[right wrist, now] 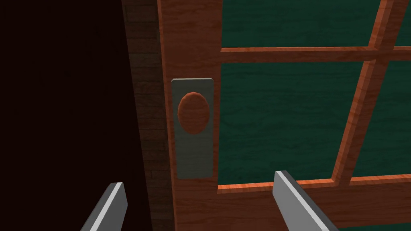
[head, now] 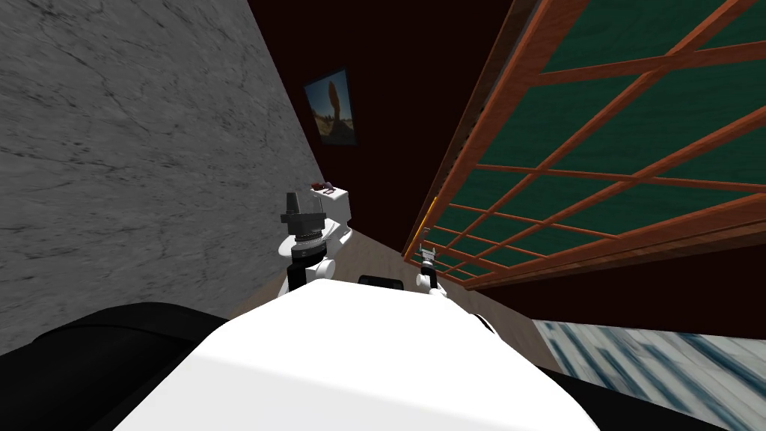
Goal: Pull the door open
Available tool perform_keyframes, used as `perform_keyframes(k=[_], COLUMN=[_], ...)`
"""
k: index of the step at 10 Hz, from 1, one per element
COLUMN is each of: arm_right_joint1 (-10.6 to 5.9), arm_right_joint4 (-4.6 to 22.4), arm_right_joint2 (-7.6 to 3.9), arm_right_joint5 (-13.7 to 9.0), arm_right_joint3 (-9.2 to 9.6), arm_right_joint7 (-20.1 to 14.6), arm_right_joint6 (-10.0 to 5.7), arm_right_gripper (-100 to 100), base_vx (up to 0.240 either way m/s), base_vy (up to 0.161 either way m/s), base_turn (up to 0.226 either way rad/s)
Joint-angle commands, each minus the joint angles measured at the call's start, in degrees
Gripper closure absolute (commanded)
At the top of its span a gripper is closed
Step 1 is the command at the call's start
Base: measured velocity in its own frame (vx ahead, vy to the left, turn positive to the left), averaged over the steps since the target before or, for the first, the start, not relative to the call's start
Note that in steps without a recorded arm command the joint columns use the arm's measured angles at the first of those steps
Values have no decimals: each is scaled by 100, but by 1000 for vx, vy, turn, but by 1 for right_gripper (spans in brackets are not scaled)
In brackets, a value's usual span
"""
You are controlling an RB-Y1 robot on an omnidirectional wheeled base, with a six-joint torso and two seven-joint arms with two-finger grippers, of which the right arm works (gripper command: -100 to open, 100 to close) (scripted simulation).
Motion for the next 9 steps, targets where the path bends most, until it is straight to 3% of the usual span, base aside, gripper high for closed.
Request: perform_keyframes(k=[1,2,3,6,7,8,9], arm_right_joint1=[0,51,51,182,182,252,278], arm_right_joint4=[0,32,32,102,102,139,153], arm_right_joint2=[0,-106,-106,-369,-369,-510,-562], arm_right_joint5=[0,-29,-29,-92,-92,-126,-138], arm_right_joint3=[0,-24,-24,-88,-88,-122,-134], arm_right_joint7=[0,-134,-134,-395,-395,-535,-586], arm_right_joint6=[0,-37,-37,-126,-126,-173,-191], arm_right_gripper=[-100,-100,-100,-100,-100,-100,-100], base_vx=[-14,117,164,213,143,181,232], base_vy=[-5,-3,-9,4,-13,-27,-19], base_turn=[4,96,58,115,22,89,141])
